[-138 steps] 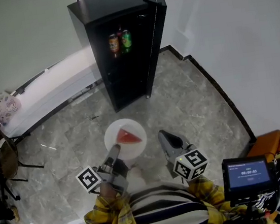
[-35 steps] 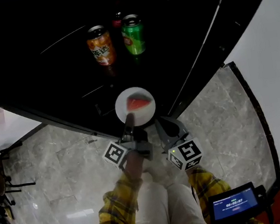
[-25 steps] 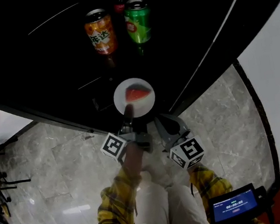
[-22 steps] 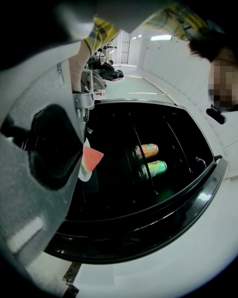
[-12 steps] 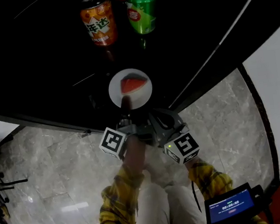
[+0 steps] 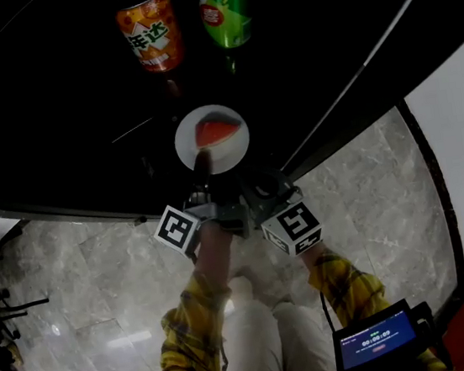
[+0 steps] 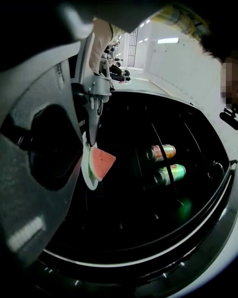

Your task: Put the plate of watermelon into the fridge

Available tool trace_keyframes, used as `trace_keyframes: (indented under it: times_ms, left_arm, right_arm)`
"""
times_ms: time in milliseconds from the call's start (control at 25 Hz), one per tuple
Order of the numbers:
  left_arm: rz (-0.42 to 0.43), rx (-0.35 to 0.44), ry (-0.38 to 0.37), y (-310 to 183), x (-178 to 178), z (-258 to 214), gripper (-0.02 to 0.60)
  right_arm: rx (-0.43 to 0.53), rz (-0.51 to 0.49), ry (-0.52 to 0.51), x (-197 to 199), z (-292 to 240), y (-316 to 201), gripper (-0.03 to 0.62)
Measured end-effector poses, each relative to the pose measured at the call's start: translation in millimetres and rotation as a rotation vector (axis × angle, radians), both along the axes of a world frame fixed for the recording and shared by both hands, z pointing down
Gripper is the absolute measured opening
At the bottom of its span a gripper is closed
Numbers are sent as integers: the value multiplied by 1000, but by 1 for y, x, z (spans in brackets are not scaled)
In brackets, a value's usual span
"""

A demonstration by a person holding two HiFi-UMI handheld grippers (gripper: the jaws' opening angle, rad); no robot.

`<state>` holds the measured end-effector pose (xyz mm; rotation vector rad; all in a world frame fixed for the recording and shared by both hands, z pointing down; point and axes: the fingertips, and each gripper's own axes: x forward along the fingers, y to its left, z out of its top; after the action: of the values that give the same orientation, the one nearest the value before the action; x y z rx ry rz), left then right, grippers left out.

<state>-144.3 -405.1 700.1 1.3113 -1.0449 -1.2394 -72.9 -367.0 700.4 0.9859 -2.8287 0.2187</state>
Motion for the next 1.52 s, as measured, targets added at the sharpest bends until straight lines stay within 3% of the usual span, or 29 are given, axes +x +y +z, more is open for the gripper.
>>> trace_keyframes:
  times_ms: [320,440,600,680,840,960,1120,1160,1320,1400,1520]
  left_arm:
    - [39,79,-106,4,3,-7,77]
    - [9,111,-128,12,0,-10,91]
    - [-39,117,-232,25,-3,-8,115]
    - [-11,107,-275,21,-1,-7,100]
    - [68,41,-262,8,4,-4,89]
    - [109,45,-267,7,6,-5,94]
    - [22,58,-287,31,-12,-6,158]
    - [10,48,-358,38,-14,-5,153]
    - [53,46,-895,46,-4,-10,9]
    - [89,77,-1032,39,5,-21,2]
    - [139,115,-1152,28,13,-23,1]
  right_arm:
    - [8,37,-27,-3,0,-7,0]
    - [11,43,-25,-5,1,-10,0]
    - [-7,61,-31,-5,4,-16,0]
    - [-16,63,-32,-4,6,-17,0]
    - [-1,45,-15,-9,6,-18,0]
    - [24,16,1,-16,3,-17,0]
    - [24,21,9,-16,3,-20,0]
    - [20,27,7,-16,3,-21,0]
    - [19,32,10,-17,2,-25,0]
    - [28,33,13,-18,2,-26,0]
    - [40,44,13,-18,2,-26,0]
